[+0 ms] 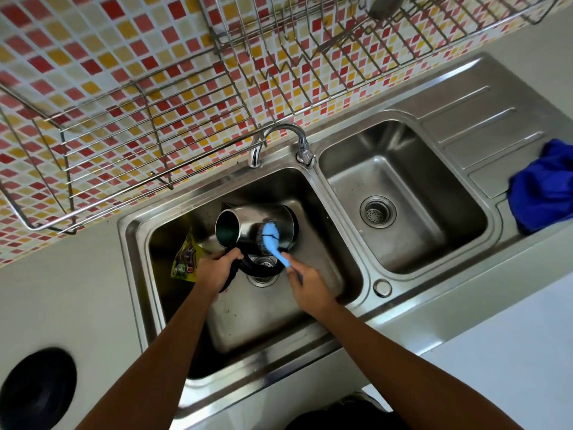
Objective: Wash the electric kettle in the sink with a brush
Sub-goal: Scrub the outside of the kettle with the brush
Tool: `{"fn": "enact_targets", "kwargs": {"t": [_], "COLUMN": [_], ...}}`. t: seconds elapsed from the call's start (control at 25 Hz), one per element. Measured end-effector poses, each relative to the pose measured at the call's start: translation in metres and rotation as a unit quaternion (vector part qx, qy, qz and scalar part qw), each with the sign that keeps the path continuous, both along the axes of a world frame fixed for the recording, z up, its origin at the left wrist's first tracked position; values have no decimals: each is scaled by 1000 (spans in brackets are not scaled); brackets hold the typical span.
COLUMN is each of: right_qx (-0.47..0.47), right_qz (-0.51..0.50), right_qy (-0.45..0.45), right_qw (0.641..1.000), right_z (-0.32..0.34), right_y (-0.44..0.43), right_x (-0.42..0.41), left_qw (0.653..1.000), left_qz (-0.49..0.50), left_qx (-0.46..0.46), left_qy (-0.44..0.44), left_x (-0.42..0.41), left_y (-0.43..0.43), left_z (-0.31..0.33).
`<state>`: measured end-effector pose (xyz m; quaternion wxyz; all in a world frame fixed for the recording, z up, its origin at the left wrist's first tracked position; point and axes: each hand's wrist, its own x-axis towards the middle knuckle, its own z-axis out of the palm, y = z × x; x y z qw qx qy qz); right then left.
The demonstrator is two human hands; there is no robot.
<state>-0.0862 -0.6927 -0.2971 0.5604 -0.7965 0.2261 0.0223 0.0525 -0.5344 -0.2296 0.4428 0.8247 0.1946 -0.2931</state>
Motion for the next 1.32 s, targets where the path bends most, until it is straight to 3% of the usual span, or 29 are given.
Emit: {"fn": "enact_targets", "kwargs": {"t": [0.04, 0.16, 0.24, 0.36, 0.4, 0.52, 0.56, 0.68, 0.72, 0.88, 1.04, 1.2, 1.32], "right_qx": [-11, -1, 22, 8, -3, 27, 10, -2, -2, -10, 24, 12, 86], "right_qz": [9, -127, -119, 6, -9, -123, -97, 50, 55, -81, 14, -98, -23], "right_qy": [-9, 118, 60, -67, -47, 125, 120, -10, -11, 110, -30, 127, 6], "right_qw": [1000, 985, 991, 998, 999, 984, 988, 999, 998, 991, 999, 987, 996], "right_z": [2, -7, 2, 17, 16, 2, 0, 11, 15, 6, 15, -1, 14], "right_y": [1, -22, -21, -1, -5, -34, -37, -27, -31, -55, -44, -69, -59], "right_x": [0, 14, 22, 26, 29, 33, 31, 21, 21, 32, 35, 36, 29], "left_qw": [1000, 999, 998, 999, 999, 998, 997, 995, 994, 981, 972, 946, 949], "left_qz": [-6, -32, -47, -30, -27, -47, -53, -62, -73, -144, -172, -263, -249], "left_qx": [5, 19, 19, 16, 12, 15, 21, 36, 45, 74, 84, 102, 106], "left_qy": [-9, -33, -40, -21, -15, -36, -50, -71, -74, -108, -133, -158, -163], "left_x": [0, 1, 2, 6, 6, 5, 5, 6, 6, 4, -1, -1, 2], "left_y": [2, 6, 4, 9, 11, 15, 15, 16, 17, 10, 10, 11, 15], "left_z": [0, -1, -2, -3, -3, -6, -10, -15, -15, -13, -11, -11, -15]}}
